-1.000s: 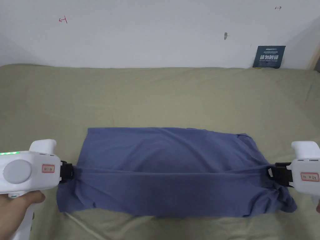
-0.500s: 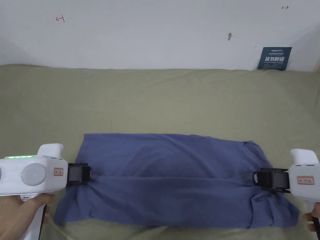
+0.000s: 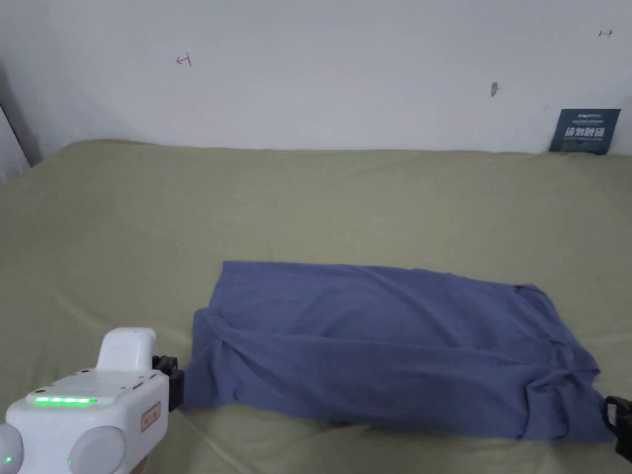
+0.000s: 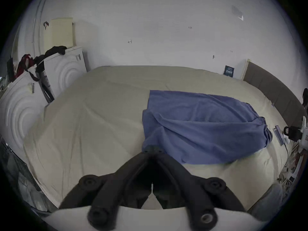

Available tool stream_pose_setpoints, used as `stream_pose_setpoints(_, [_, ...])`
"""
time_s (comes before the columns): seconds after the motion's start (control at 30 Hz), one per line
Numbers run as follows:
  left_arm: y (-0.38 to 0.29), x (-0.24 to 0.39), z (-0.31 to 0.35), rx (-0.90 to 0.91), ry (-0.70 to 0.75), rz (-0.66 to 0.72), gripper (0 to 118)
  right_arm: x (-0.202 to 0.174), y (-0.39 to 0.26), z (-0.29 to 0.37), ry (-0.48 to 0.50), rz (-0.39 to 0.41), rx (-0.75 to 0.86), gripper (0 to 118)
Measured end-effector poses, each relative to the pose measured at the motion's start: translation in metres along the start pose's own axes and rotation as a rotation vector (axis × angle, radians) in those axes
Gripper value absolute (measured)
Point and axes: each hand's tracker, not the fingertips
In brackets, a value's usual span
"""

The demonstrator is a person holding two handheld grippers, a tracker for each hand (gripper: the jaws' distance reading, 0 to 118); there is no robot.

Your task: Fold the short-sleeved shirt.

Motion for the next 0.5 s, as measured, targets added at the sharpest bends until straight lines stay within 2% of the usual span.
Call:
stream_pose_setpoints(0.13, [0.005,-0.004,-0.012,-0.028,-0.006,0.034,0,0.003,-0.006,-0.003,-0.038,0.034,-0.015,2])
stream_pose_setpoints(0.37, [0.012,-0.003,-0.063,-0.146,-0.011,0.049,0,0.009,-0.007,-0.024,-0.046,0.05,-0.067,2])
stream_pose_setpoints(0.4, [0.012,-0.003,-0.069,-0.16,-0.007,0.07,15,0.009,-0.008,-0.028,-0.043,0.053,-0.076,2])
stream_pose_setpoints(0.43, [0.013,-0.003,-0.077,-0.184,-0.01,0.076,58,0.009,-0.007,-0.032,-0.044,0.06,-0.09,2])
stream_pose_setpoints(0.47, [0.012,-0.002,-0.087,-0.234,-0.018,0.08,112,0.009,-0.008,-0.035,-0.043,0.062,-0.091,2])
stream_pose_setpoints(0.5, [0.012,0.0,-0.09,-0.223,-0.019,0.066,118,0.008,-0.008,-0.038,-0.04,0.064,-0.098,2])
